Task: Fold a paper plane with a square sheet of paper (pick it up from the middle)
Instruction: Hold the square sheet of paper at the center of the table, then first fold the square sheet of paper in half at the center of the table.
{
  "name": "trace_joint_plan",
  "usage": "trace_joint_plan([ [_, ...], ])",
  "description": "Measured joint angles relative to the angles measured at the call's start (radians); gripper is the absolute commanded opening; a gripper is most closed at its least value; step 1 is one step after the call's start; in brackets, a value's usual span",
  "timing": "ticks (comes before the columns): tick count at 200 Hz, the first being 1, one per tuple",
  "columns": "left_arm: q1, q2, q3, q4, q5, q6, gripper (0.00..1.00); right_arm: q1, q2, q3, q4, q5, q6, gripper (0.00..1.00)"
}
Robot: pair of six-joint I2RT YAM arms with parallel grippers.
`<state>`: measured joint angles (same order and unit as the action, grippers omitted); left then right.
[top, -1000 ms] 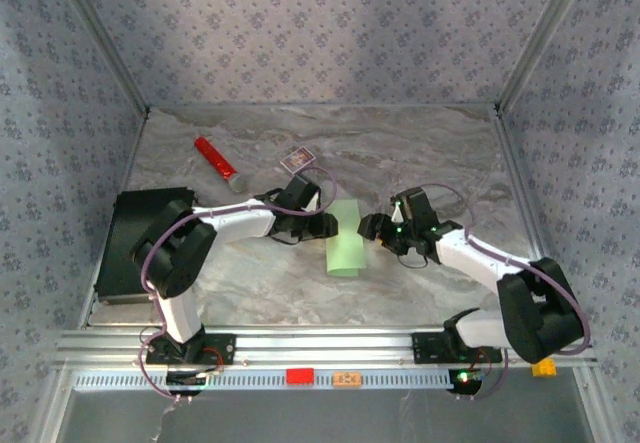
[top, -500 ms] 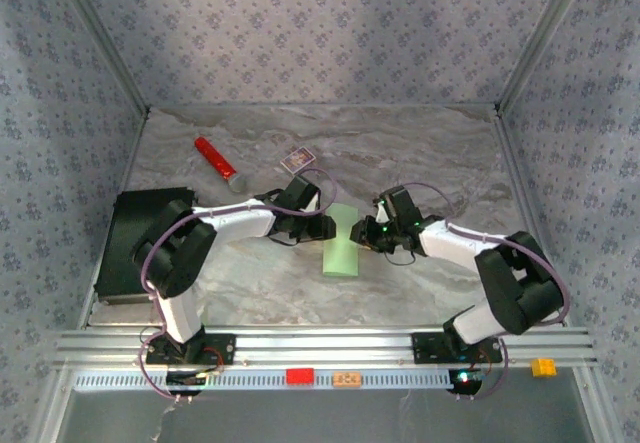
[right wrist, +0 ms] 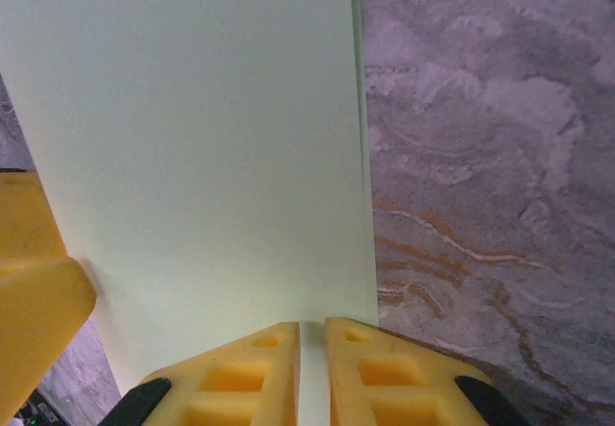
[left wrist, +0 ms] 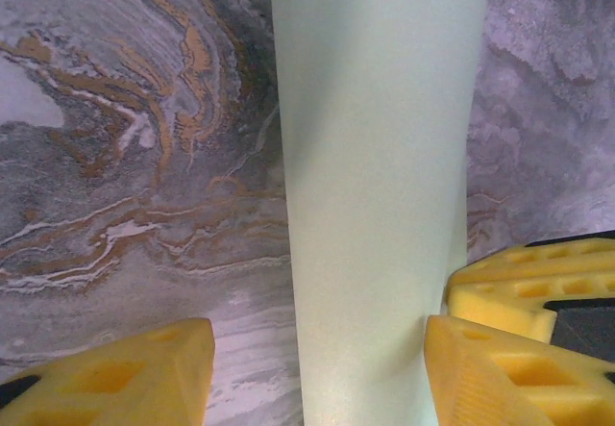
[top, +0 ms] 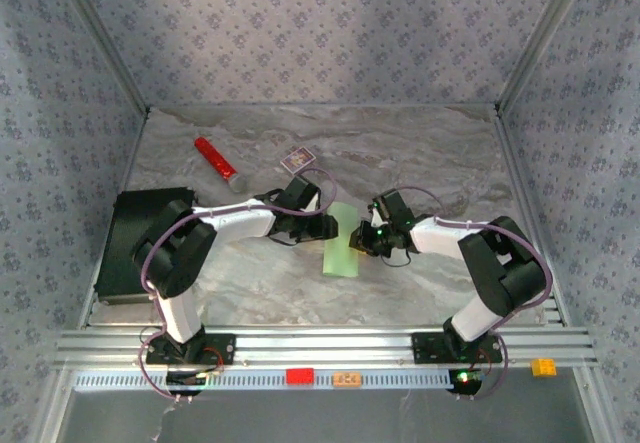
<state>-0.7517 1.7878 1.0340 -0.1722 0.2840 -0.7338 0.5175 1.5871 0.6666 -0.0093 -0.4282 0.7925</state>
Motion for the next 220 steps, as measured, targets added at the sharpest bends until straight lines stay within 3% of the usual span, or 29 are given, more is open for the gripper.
trace_joint_plan([
  [107, 0.000, 0.025, 0.002, 0.034, 0.048, -0.011, 0.63, -0.001, 0.000, 0.000, 0.007, -0.005, -0.005, 0.18],
  [170, 0.006, 0.048, 0.008, 0.031, 0.051, -0.012, 0.49, -0.003, 0.000, 0.000, 0.017, -0.008, -0.007, 0.20],
  [220, 0.007, 0.054, 0.019, 0.006, 0.033, -0.011, 0.45, -0.034, -0.118, 0.000, -0.036, 0.021, -0.013, 0.35],
])
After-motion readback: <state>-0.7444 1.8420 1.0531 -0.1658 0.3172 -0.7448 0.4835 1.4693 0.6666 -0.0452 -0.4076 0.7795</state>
